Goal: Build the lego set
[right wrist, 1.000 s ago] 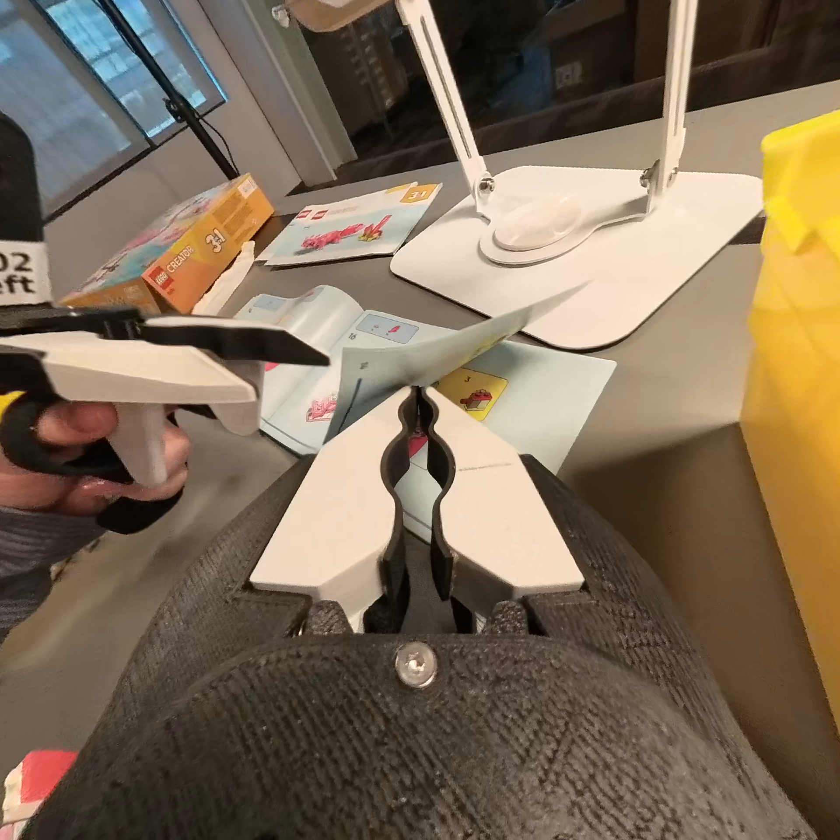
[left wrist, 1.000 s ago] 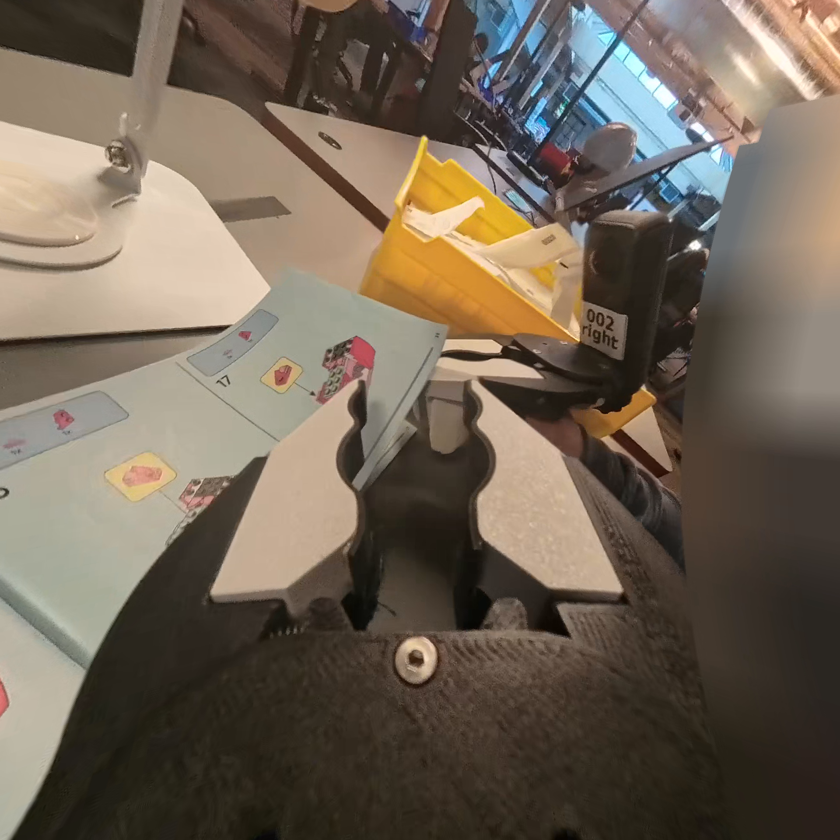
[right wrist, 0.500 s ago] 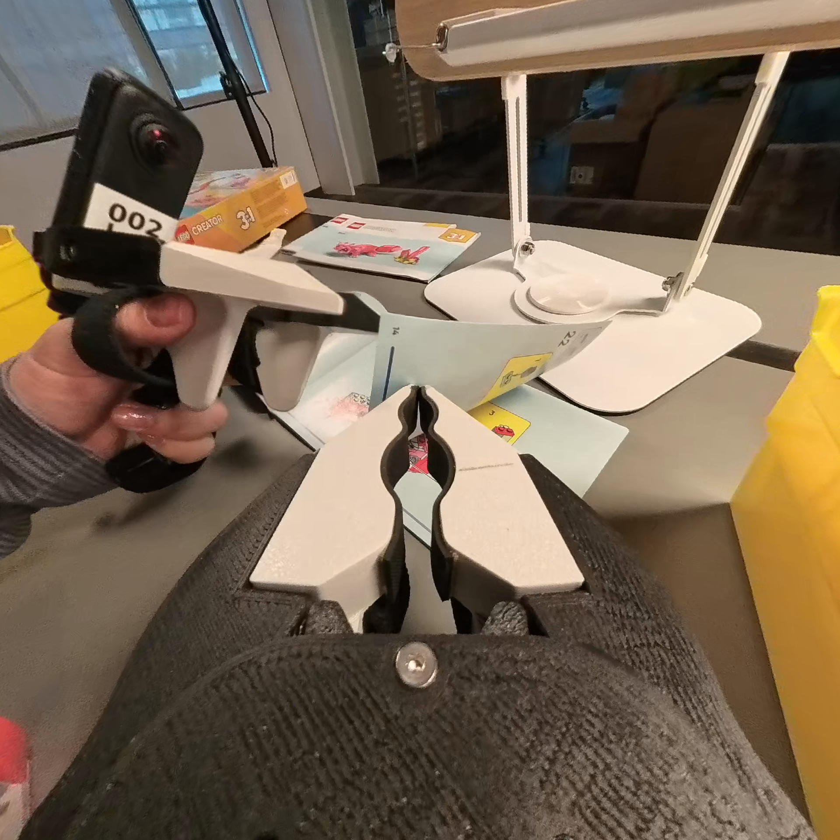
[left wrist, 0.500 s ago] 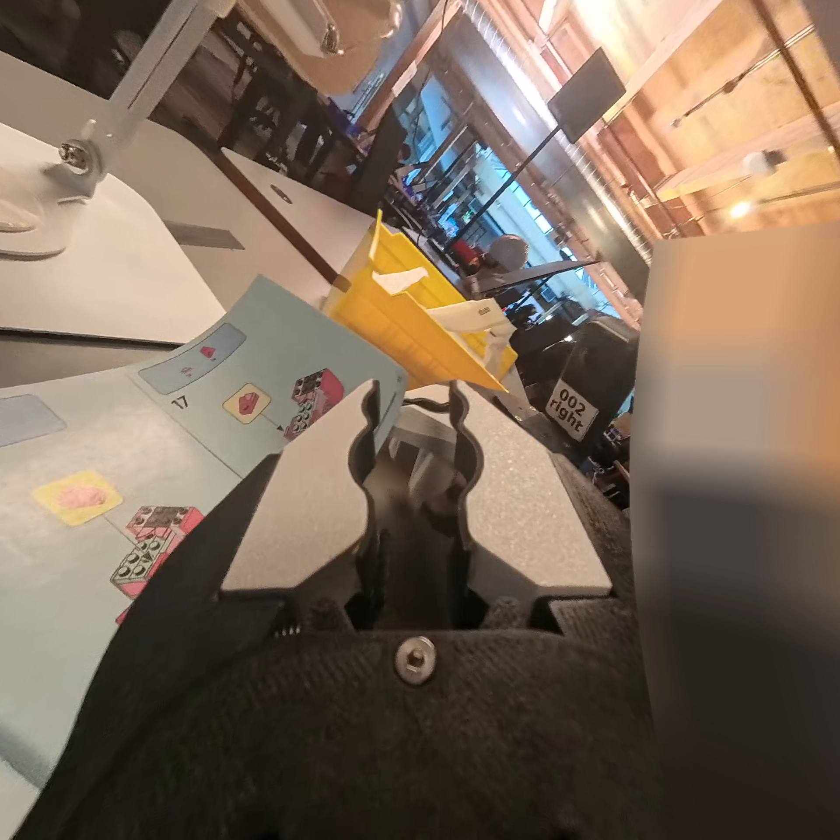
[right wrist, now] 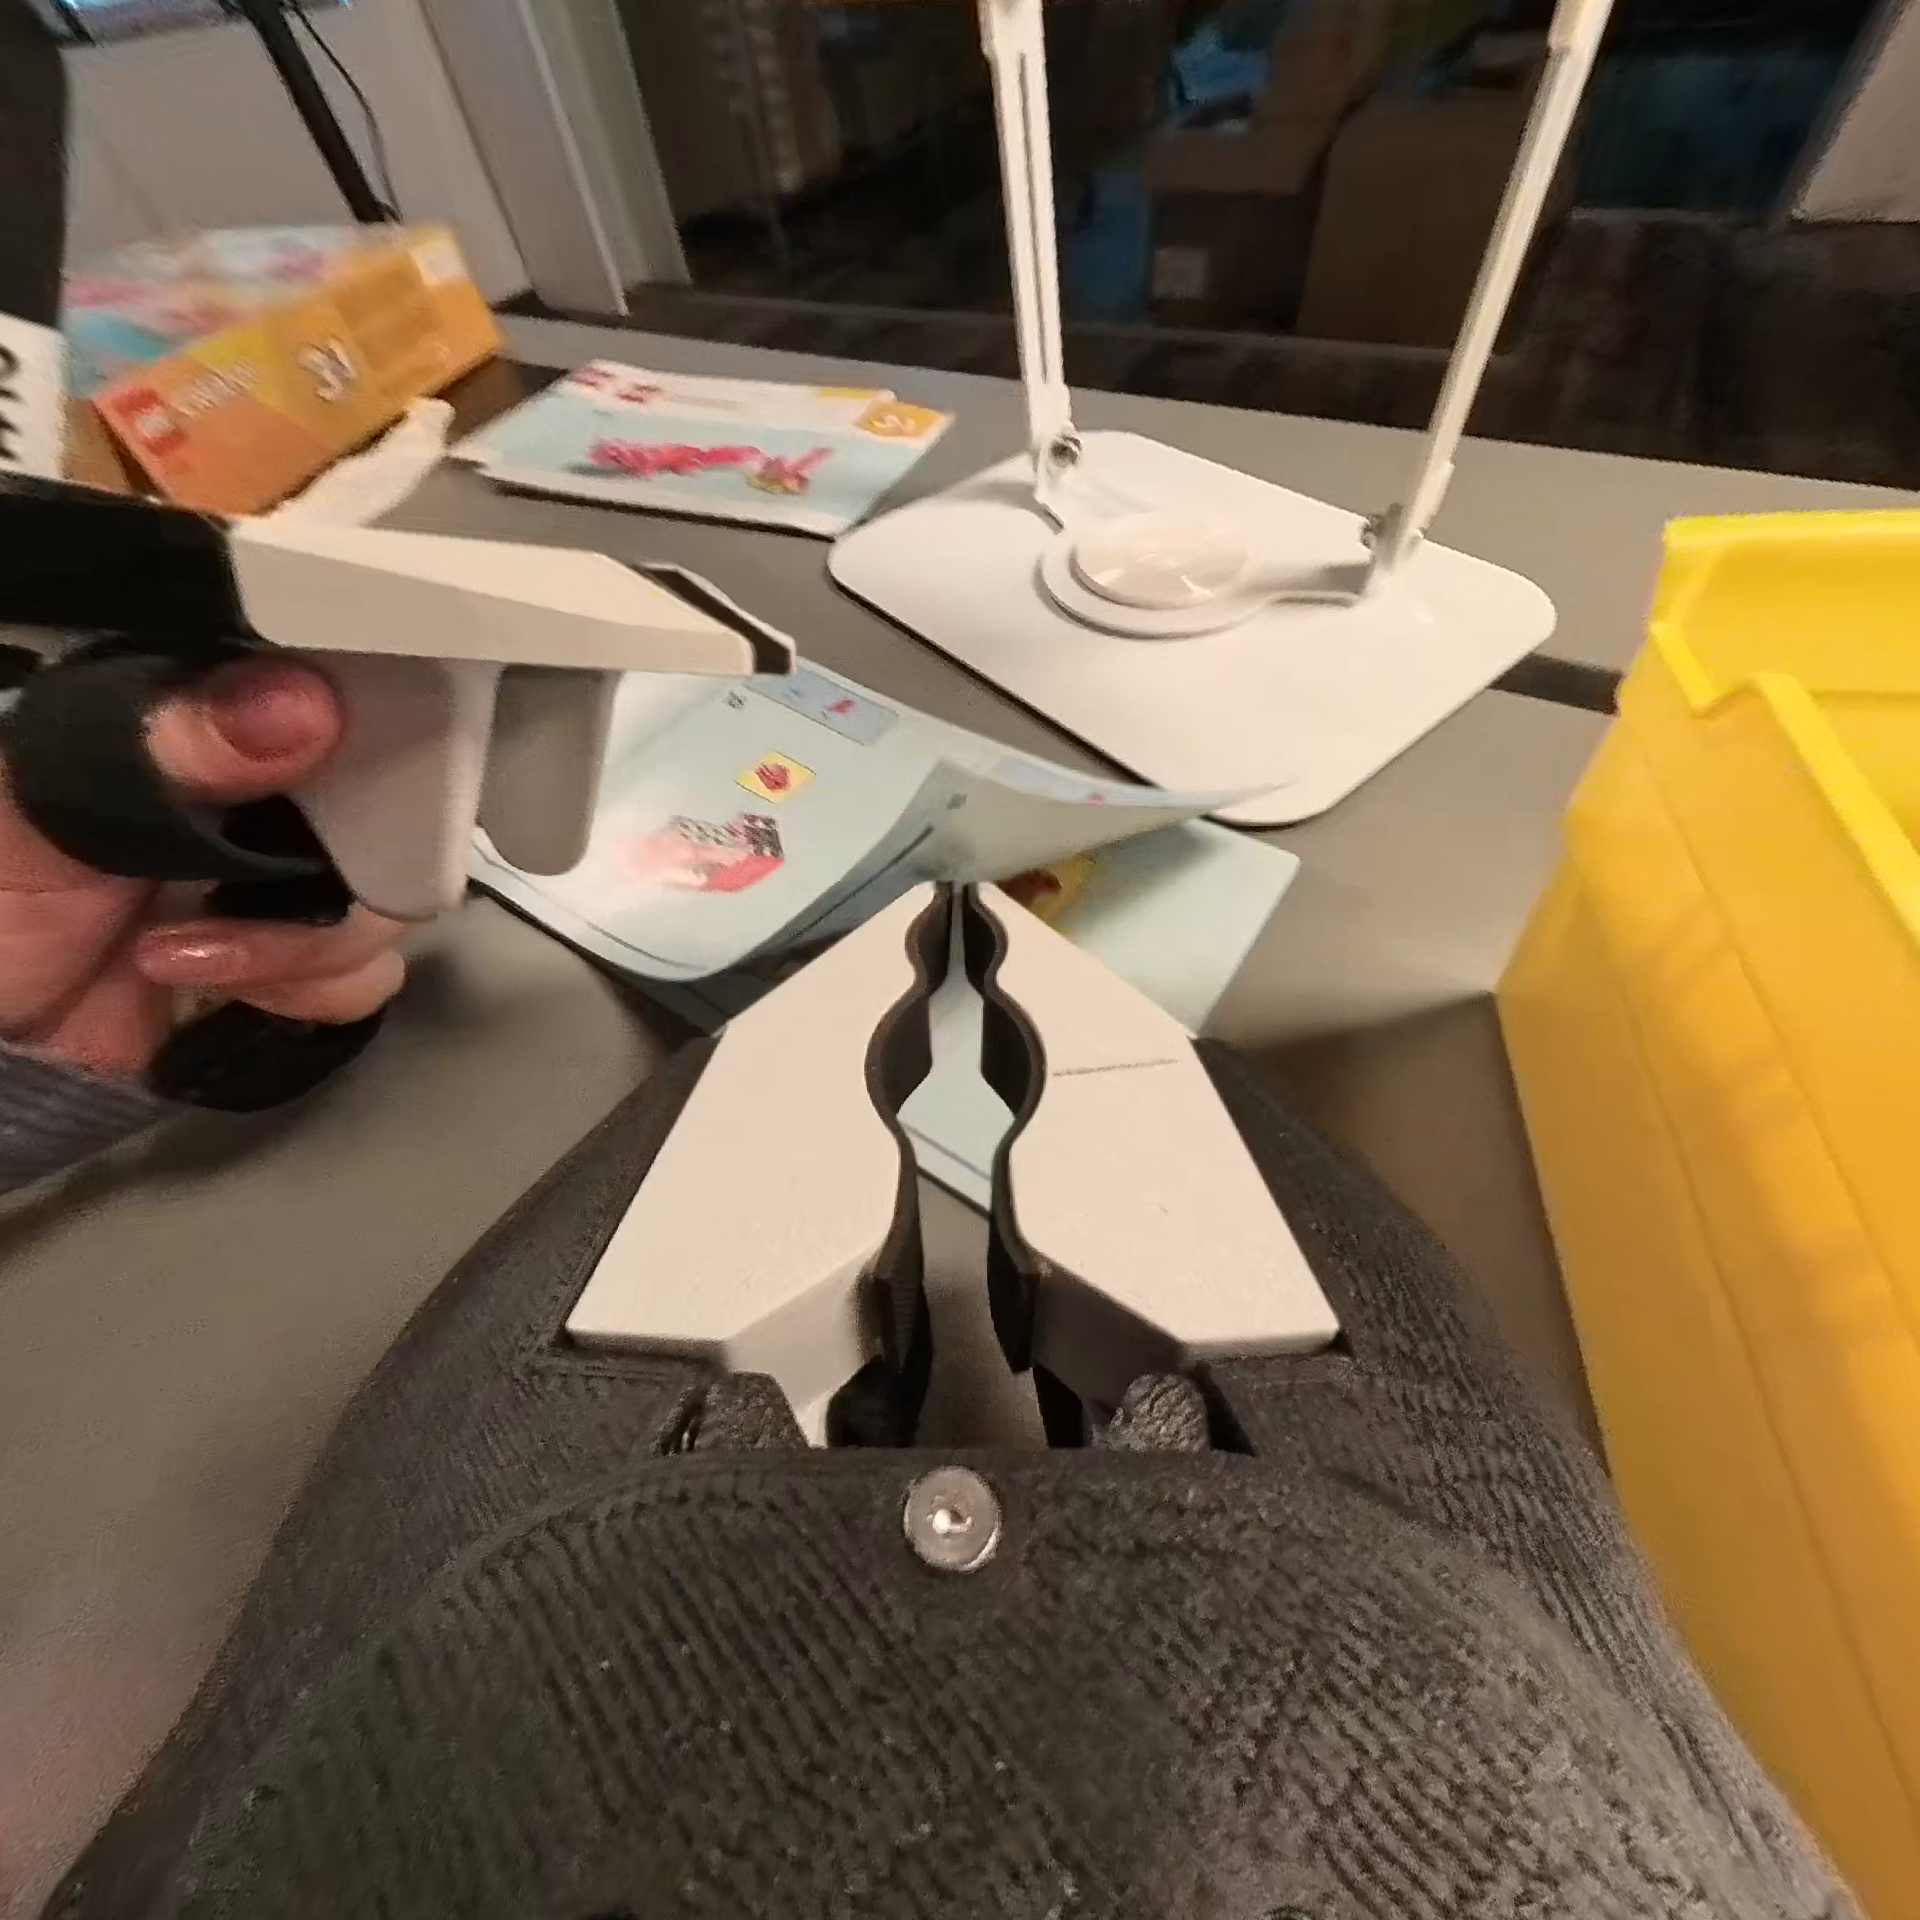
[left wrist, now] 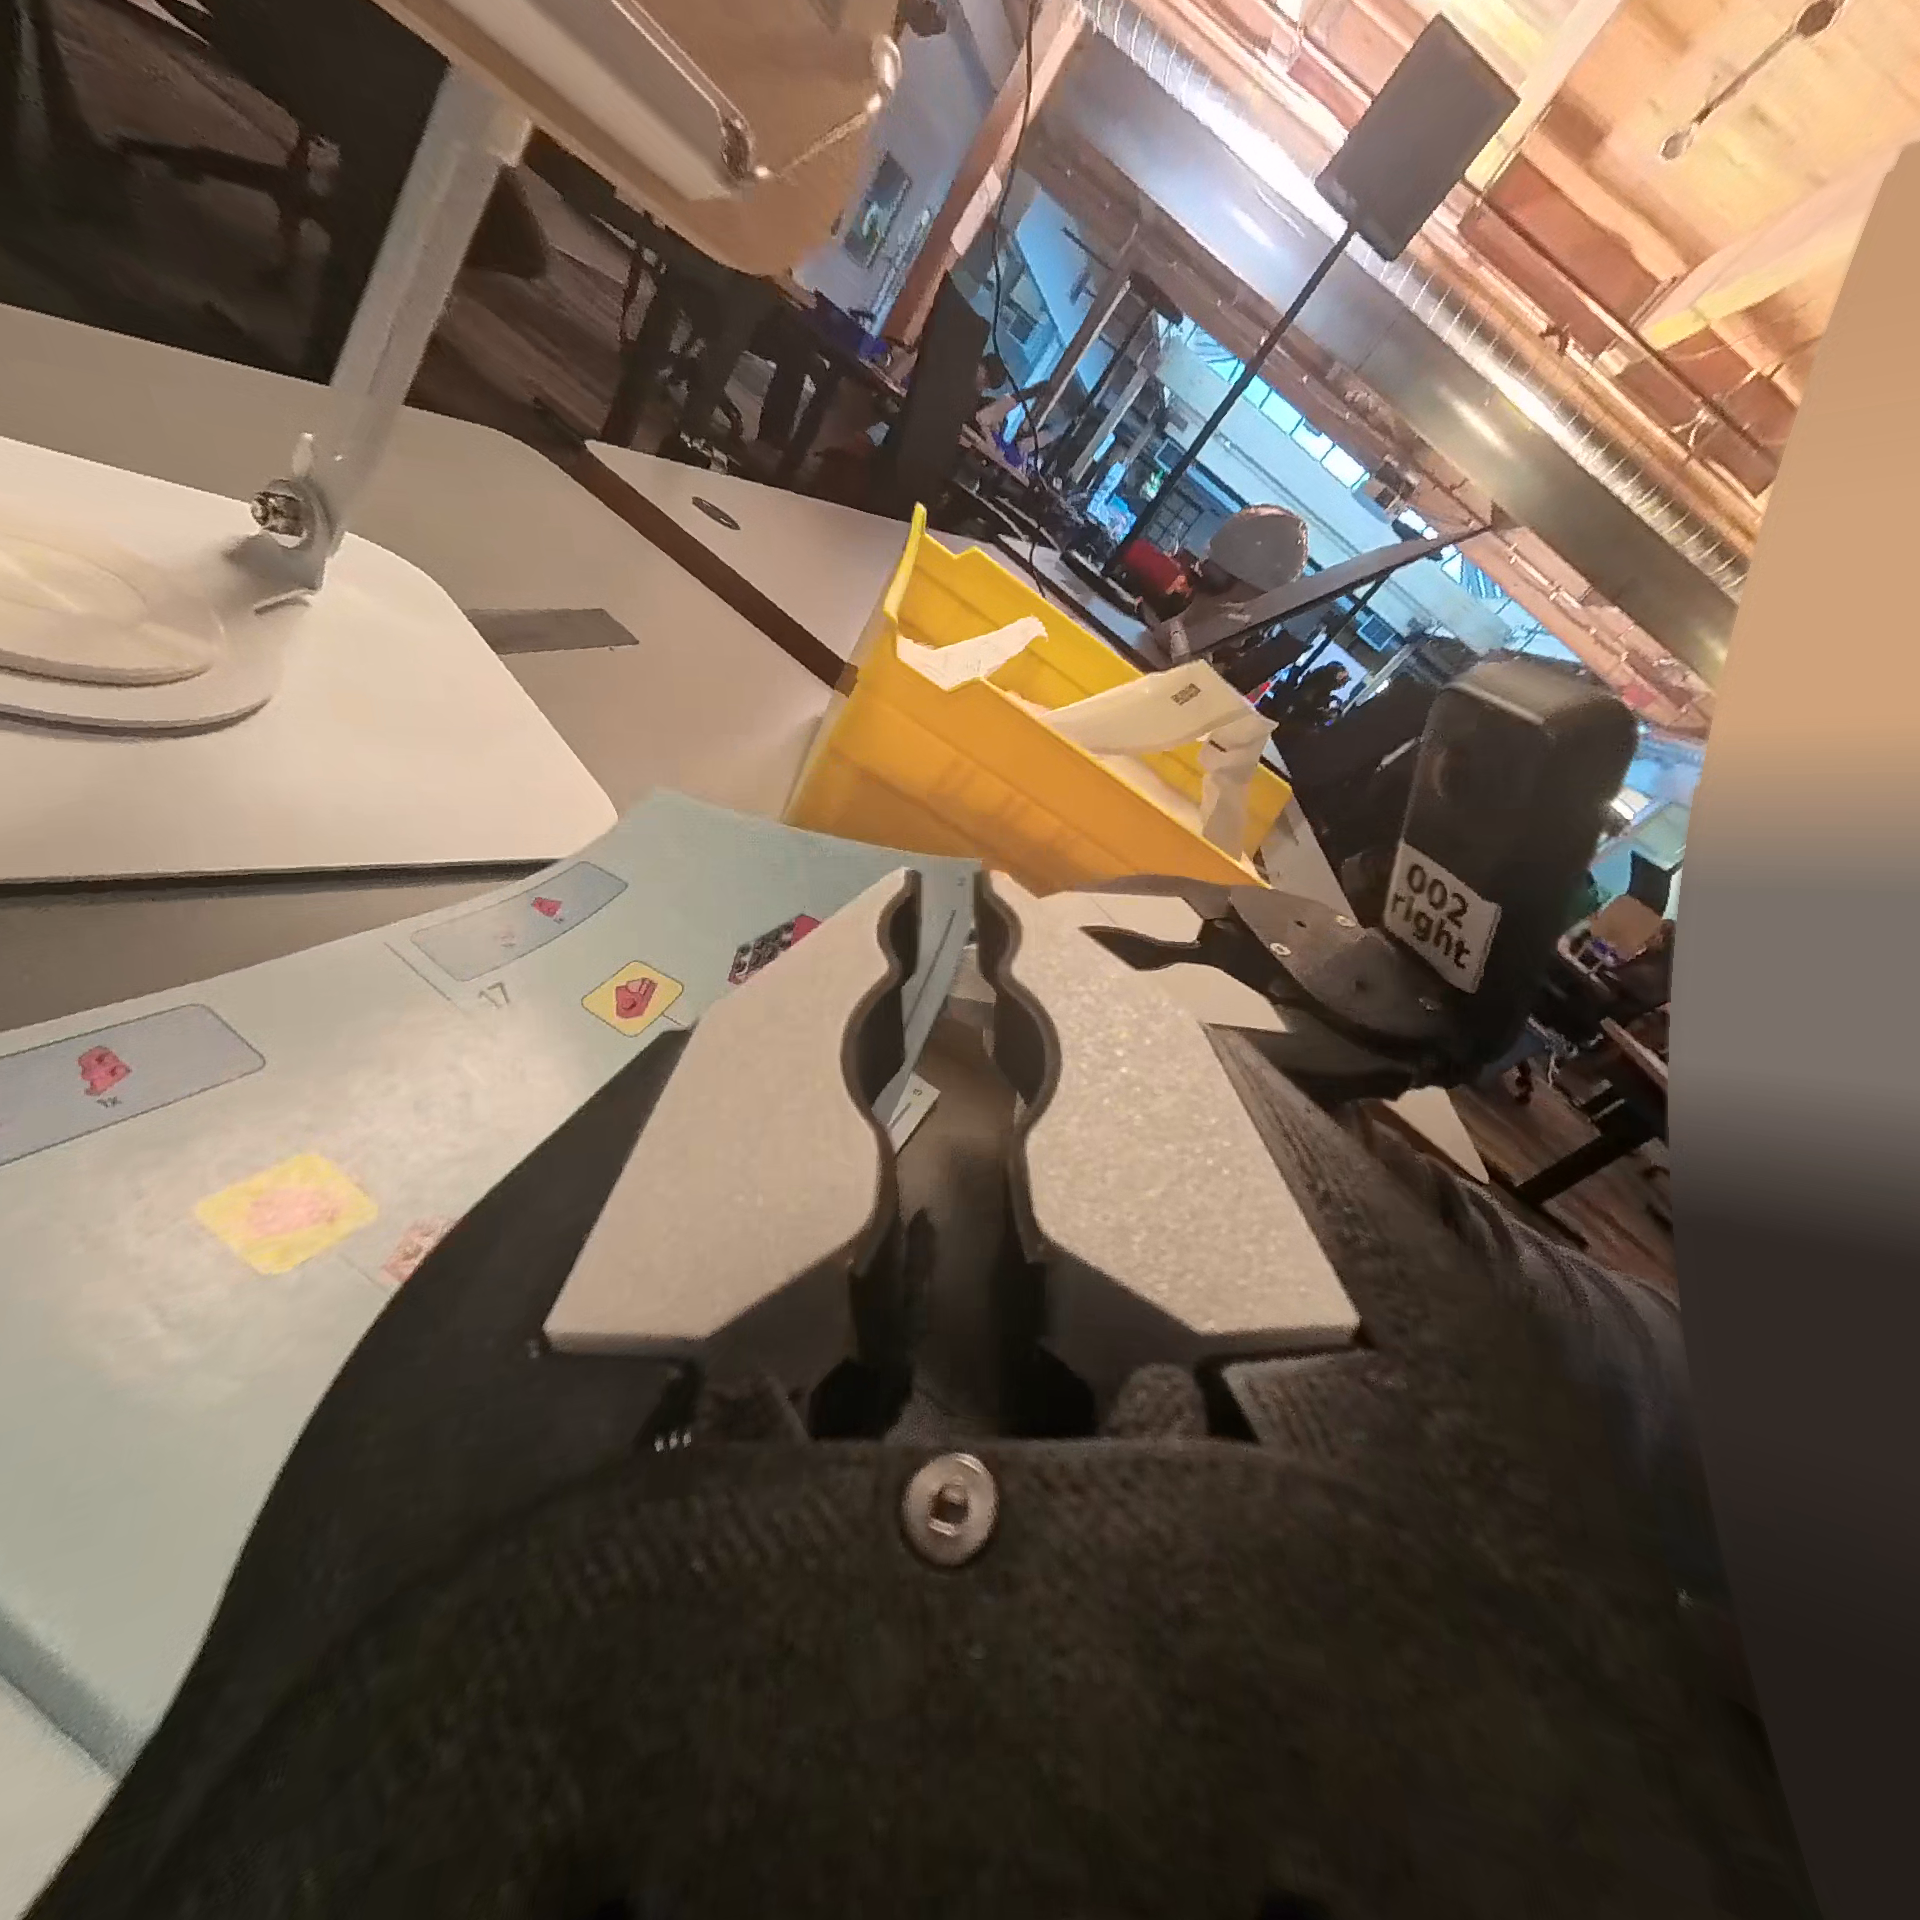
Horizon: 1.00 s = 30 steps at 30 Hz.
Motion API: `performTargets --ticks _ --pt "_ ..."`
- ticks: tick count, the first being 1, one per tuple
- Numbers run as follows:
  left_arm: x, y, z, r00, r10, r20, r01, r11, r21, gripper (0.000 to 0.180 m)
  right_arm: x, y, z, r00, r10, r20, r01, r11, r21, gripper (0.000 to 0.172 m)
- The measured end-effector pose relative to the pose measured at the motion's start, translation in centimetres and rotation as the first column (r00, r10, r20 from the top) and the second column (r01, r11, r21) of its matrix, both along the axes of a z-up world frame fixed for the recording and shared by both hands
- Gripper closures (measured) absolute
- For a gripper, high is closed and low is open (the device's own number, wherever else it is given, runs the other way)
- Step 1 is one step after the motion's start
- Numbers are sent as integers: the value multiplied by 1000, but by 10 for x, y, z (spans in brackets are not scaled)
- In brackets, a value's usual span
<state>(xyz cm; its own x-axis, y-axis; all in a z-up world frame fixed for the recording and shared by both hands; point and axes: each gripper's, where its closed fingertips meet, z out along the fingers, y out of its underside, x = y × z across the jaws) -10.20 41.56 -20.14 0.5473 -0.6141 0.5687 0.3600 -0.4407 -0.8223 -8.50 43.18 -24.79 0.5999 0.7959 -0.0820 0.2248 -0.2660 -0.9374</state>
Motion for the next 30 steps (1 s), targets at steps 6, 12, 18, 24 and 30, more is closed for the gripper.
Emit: performTargets --ticks 6,12,18,24,30 --pt "14 -2 -33 953 -23 -302 15 999 -28 173 18 6 -10 1000 -9 -7 8 994 -111 167" --pt "36 -9 -42 890 -64 -452 84 996 24 156 20 5 -15 997 41 -60 -53 975 -218 164" --pt "36 -7 -43 871 -36 -491 75 995 60 154 22 7 -13 996 26 -82 -44 973 -226 164" --pt "42 -8 -51 823 -28 -567 88 993 79 154 22 6 -12 996 25 -83 -43 976 -214 164" --pt "34 1 -56 674 142 -725 16 978 206 167 16 1 5 984 79 -157 -101 986 -134 161"
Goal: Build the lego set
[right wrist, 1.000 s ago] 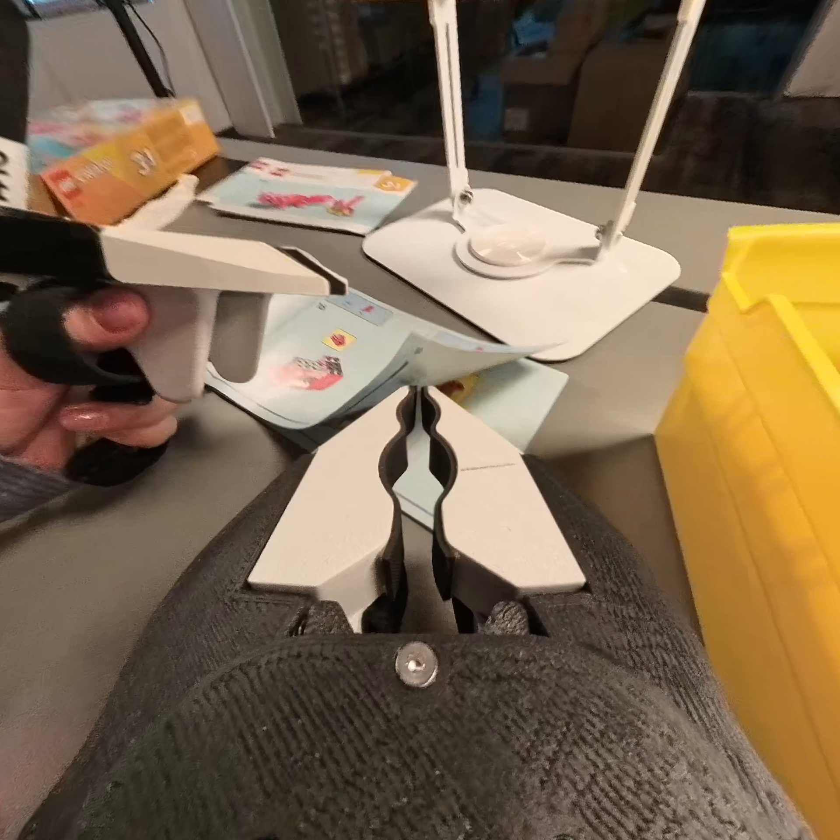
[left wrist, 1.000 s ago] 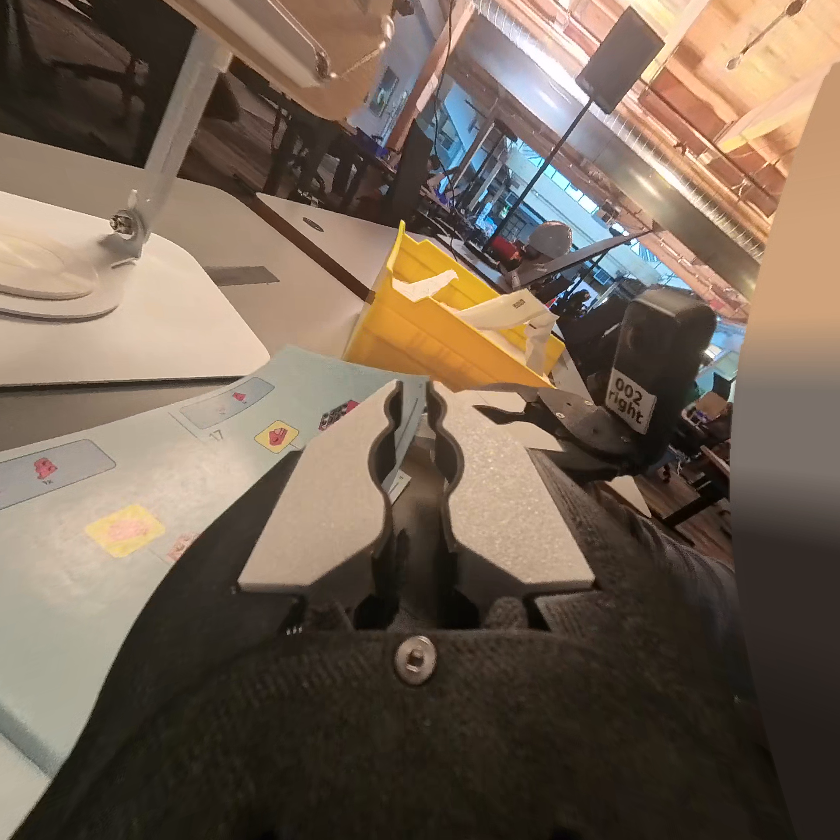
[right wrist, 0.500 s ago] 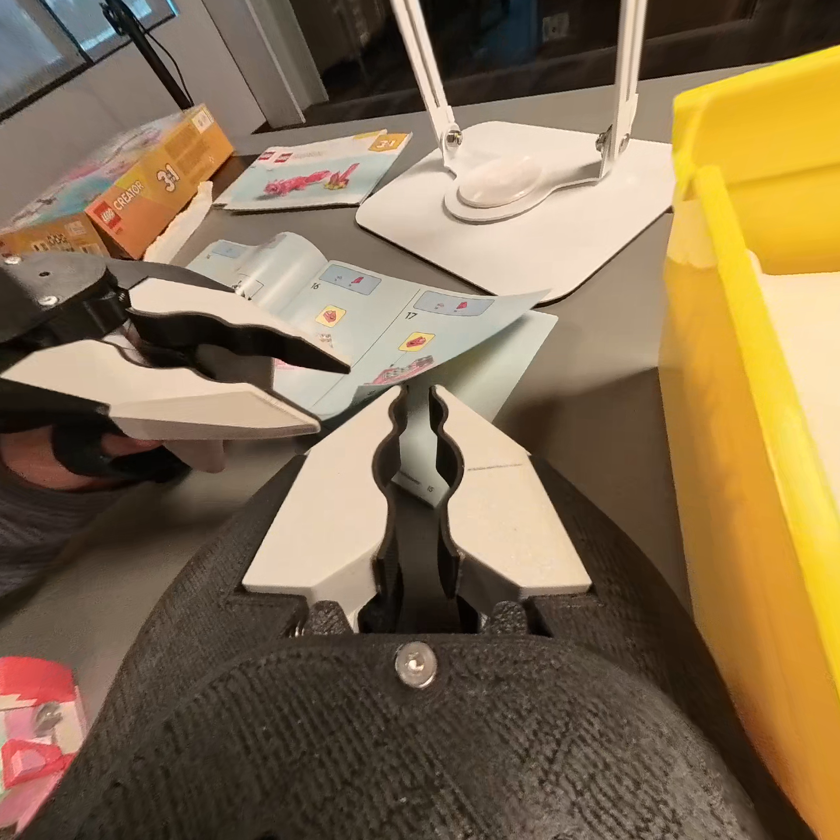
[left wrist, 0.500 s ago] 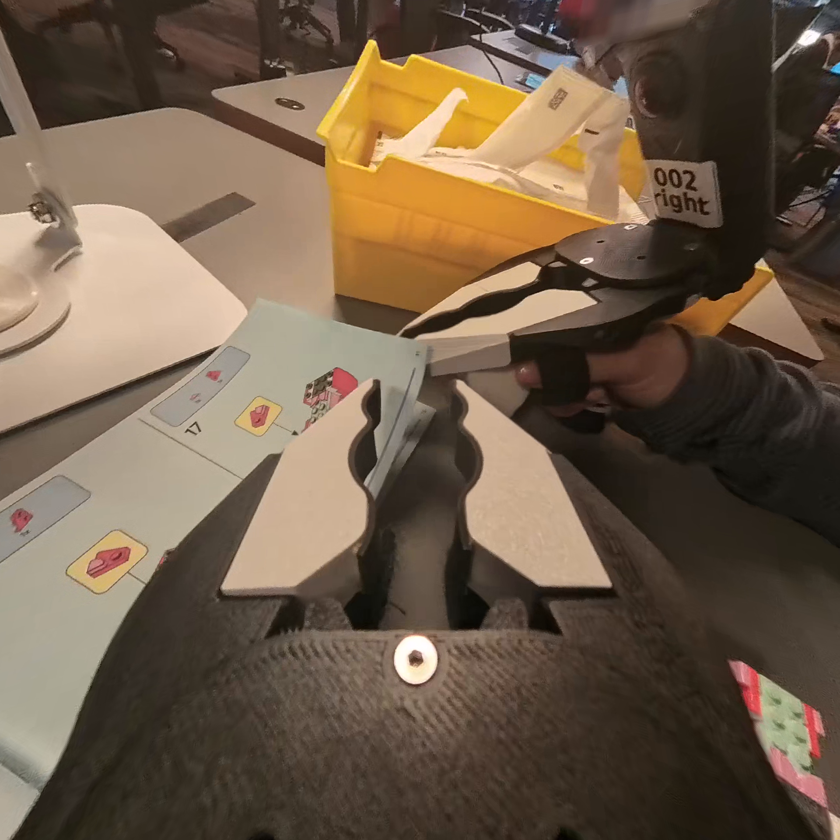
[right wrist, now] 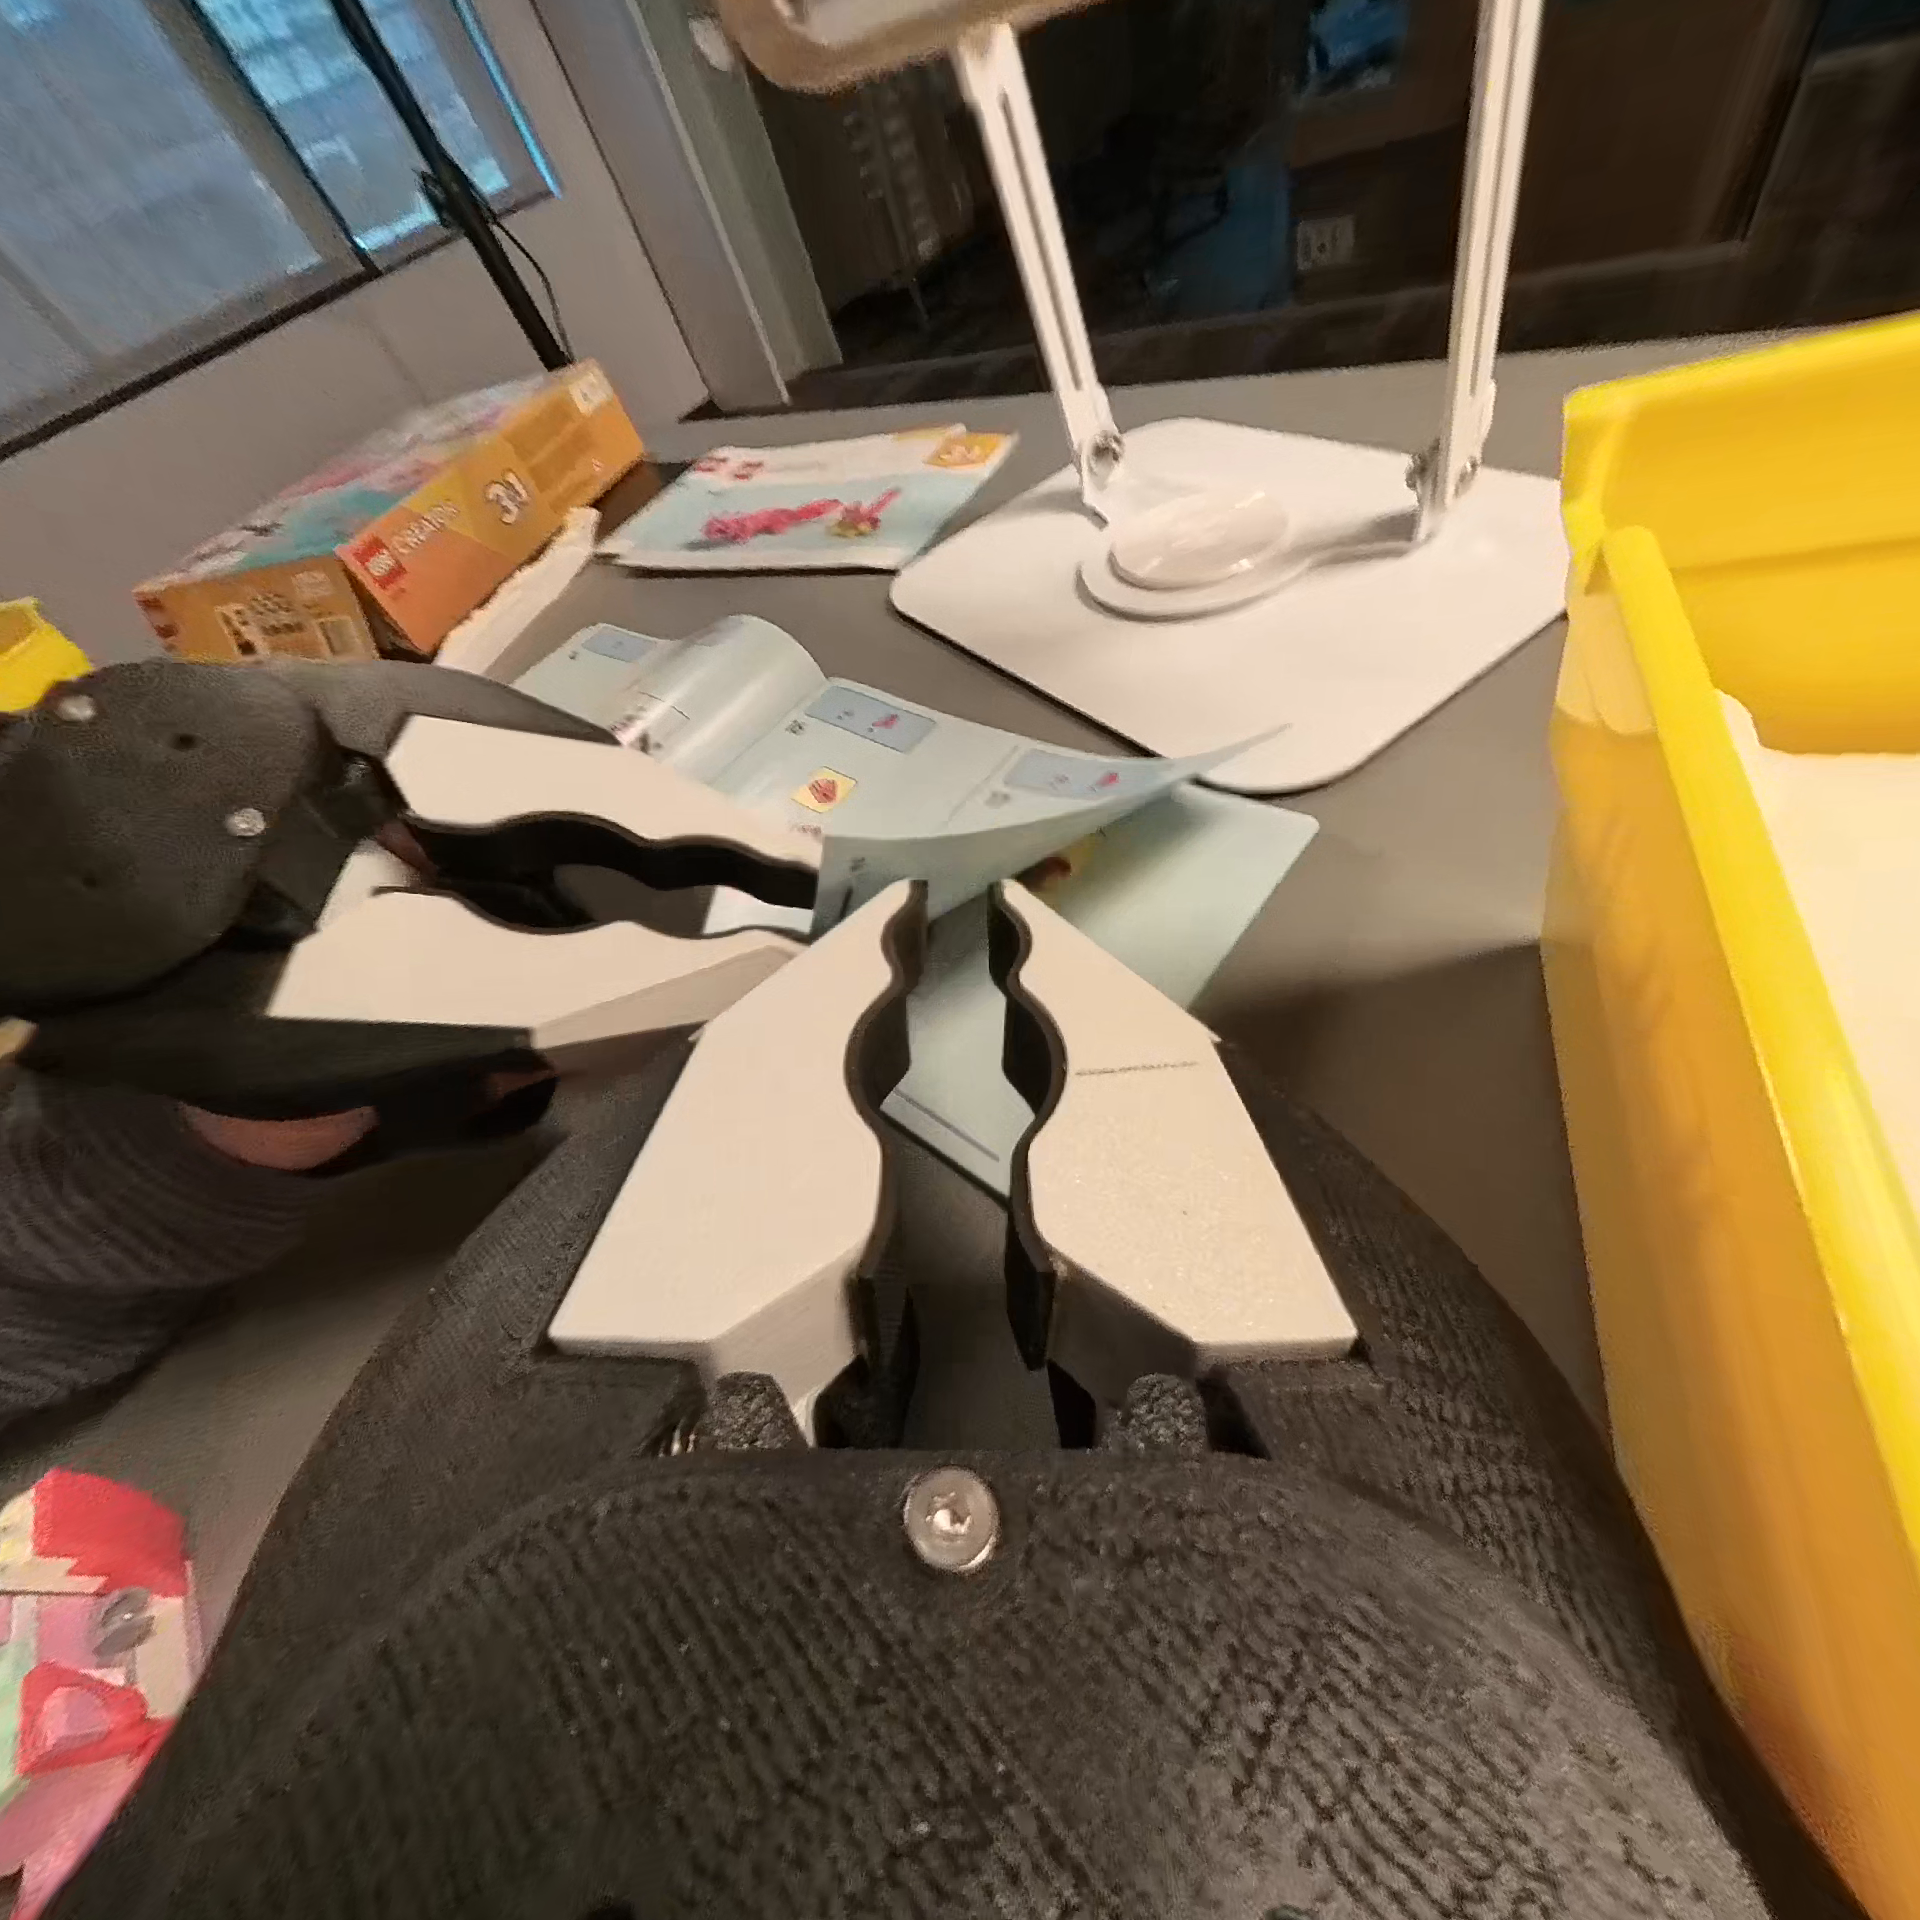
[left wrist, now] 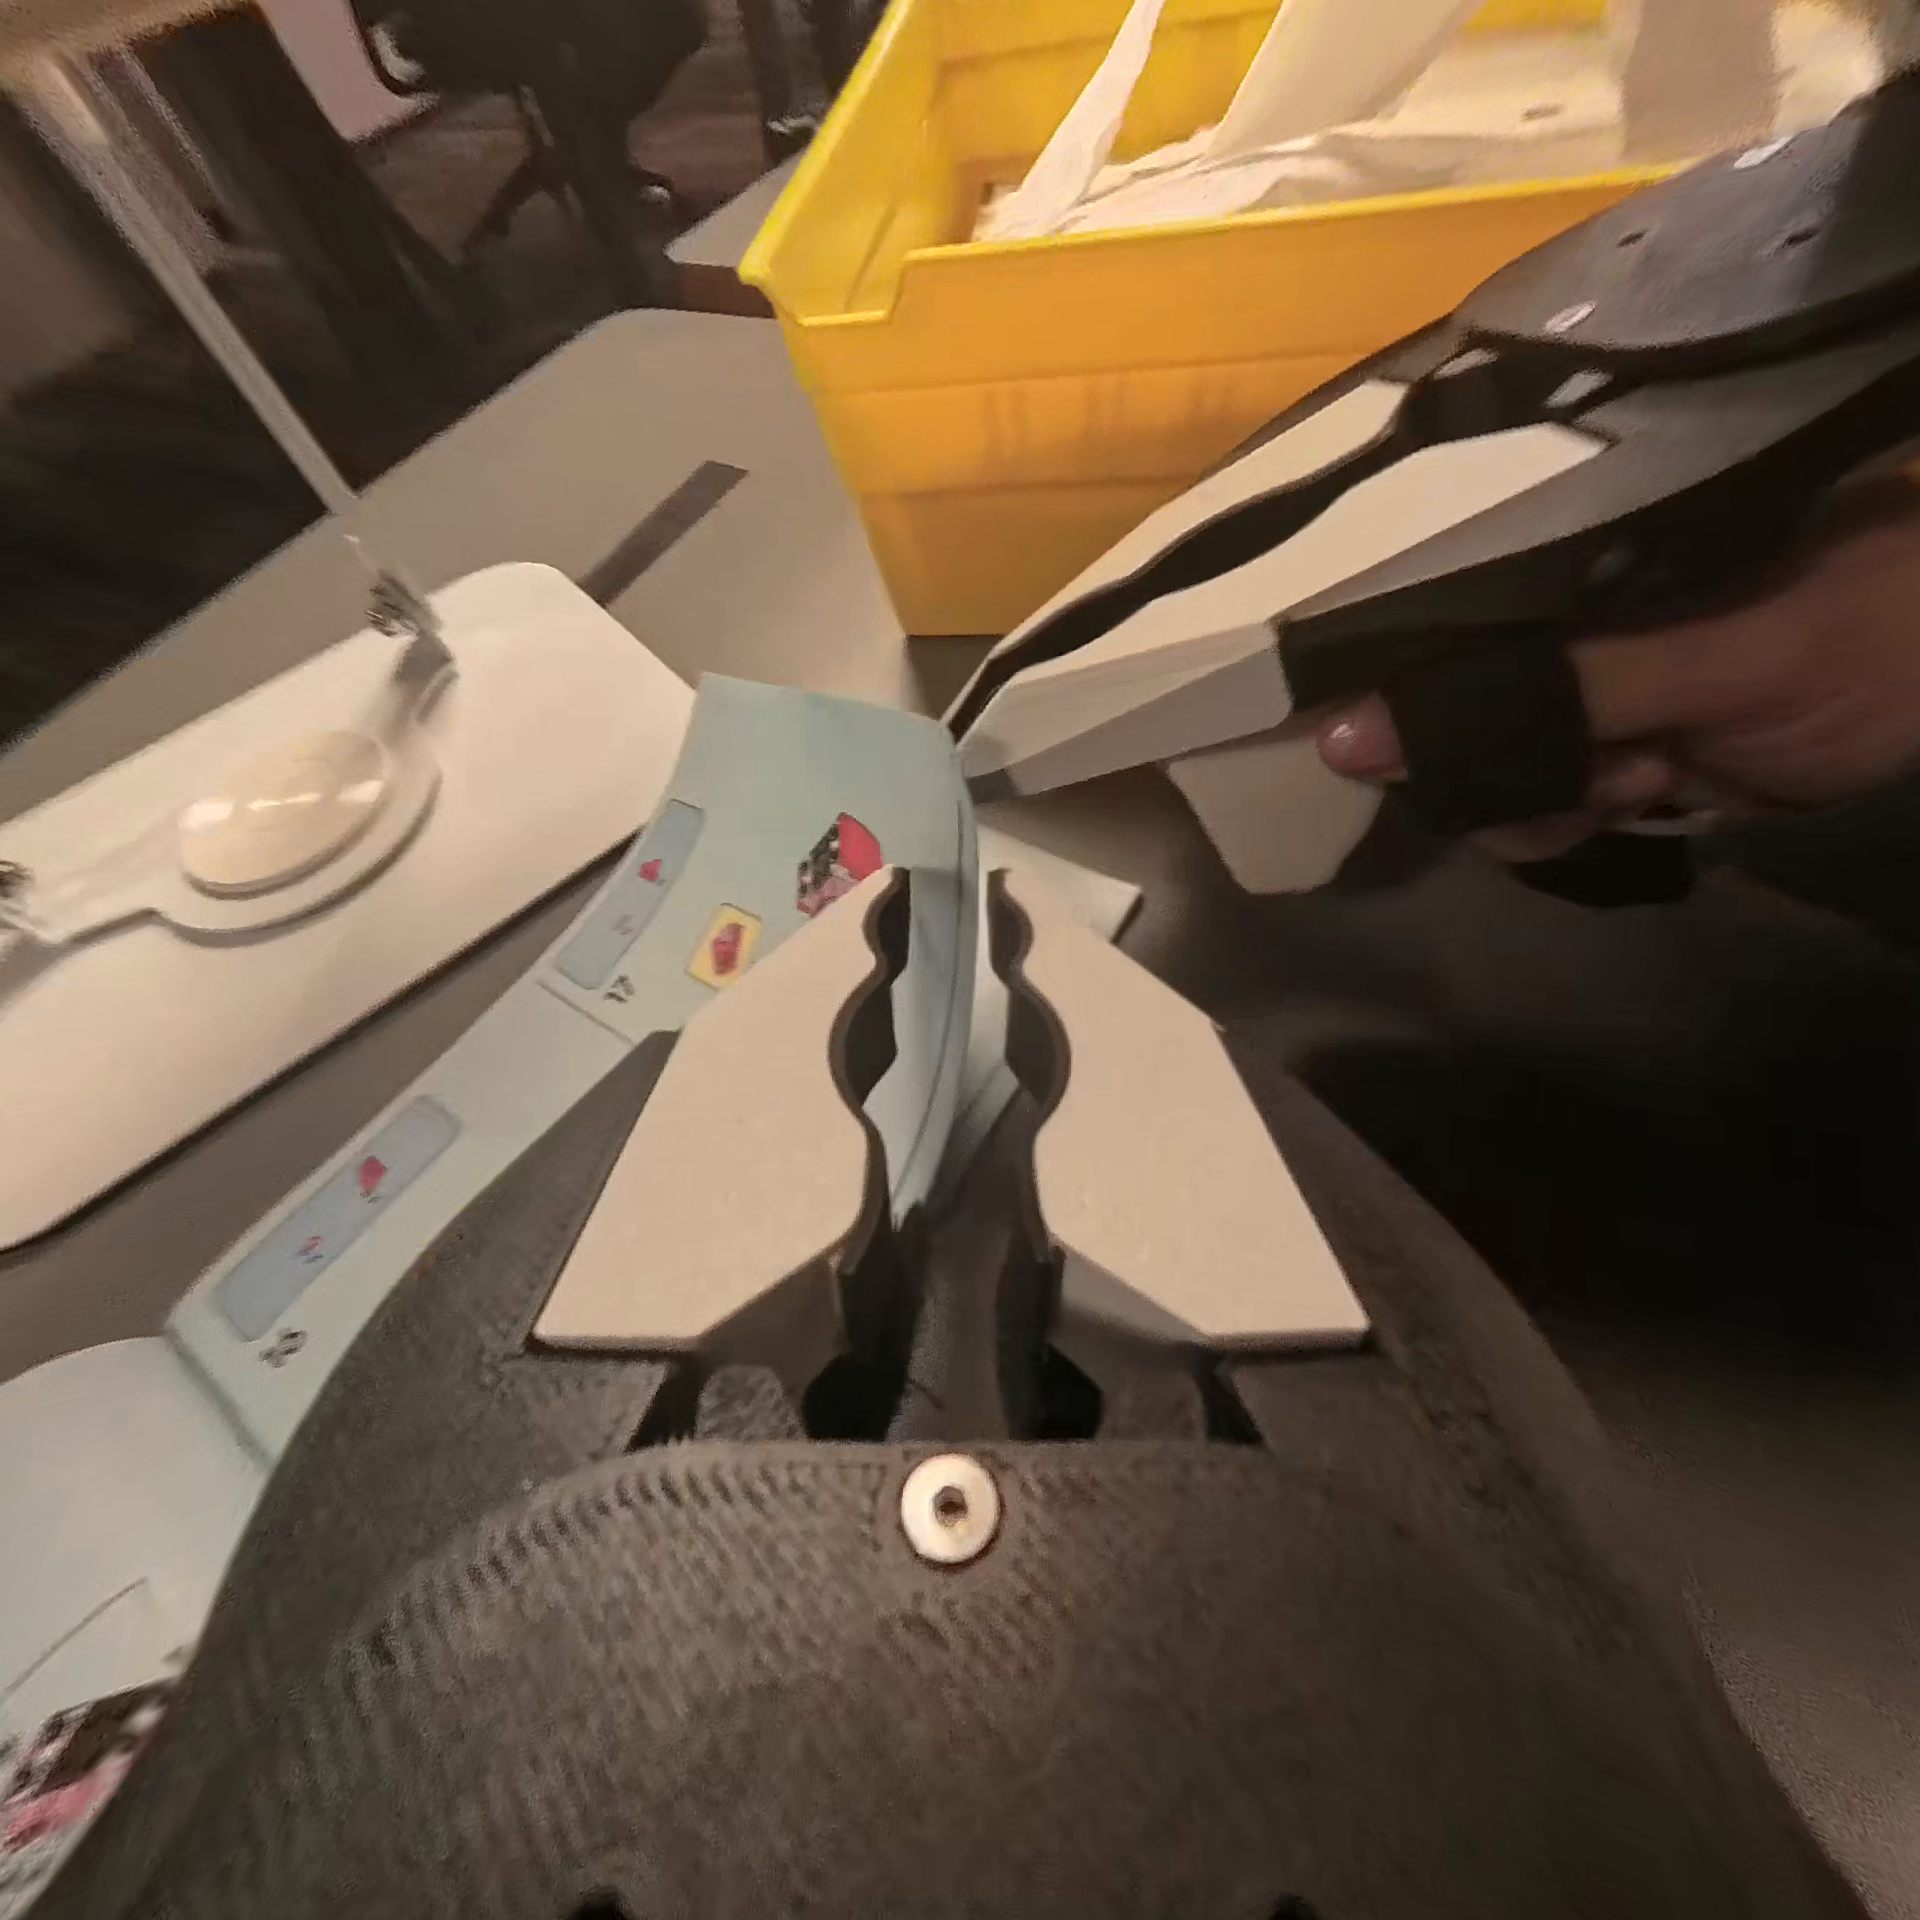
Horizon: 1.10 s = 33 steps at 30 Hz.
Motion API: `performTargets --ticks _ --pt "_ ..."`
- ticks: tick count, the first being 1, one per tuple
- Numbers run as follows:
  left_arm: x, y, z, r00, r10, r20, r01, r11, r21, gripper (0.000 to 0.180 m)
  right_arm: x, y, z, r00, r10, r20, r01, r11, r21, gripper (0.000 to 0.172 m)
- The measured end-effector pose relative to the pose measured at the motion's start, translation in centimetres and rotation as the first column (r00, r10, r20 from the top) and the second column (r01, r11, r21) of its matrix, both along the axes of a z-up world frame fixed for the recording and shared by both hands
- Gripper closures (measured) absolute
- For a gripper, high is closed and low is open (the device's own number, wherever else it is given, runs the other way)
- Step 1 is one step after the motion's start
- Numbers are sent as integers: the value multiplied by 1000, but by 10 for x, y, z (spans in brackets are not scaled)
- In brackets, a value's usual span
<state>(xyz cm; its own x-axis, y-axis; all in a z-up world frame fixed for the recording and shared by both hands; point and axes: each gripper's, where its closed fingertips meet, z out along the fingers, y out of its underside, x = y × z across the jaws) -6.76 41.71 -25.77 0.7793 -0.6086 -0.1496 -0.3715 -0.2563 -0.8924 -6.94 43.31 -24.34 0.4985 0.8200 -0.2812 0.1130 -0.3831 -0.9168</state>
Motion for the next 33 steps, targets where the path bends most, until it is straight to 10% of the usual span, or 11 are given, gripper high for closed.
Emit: performTargets --ticks 6,12,33 --pt "-14 0 6 992 42 -118 -26 990 139 180 -9 -16 27 995 96 -28 -84 955 284 146" --pt "-17 -5 6 965 31 -261 31 972 232 180 -15 -42 20 952 120 281 -283 695 661 128" --pt "-16 -14 6 912 -11 -410 162 928 336 180 -12 -49 0 885 80 458 -420 559 715 120"
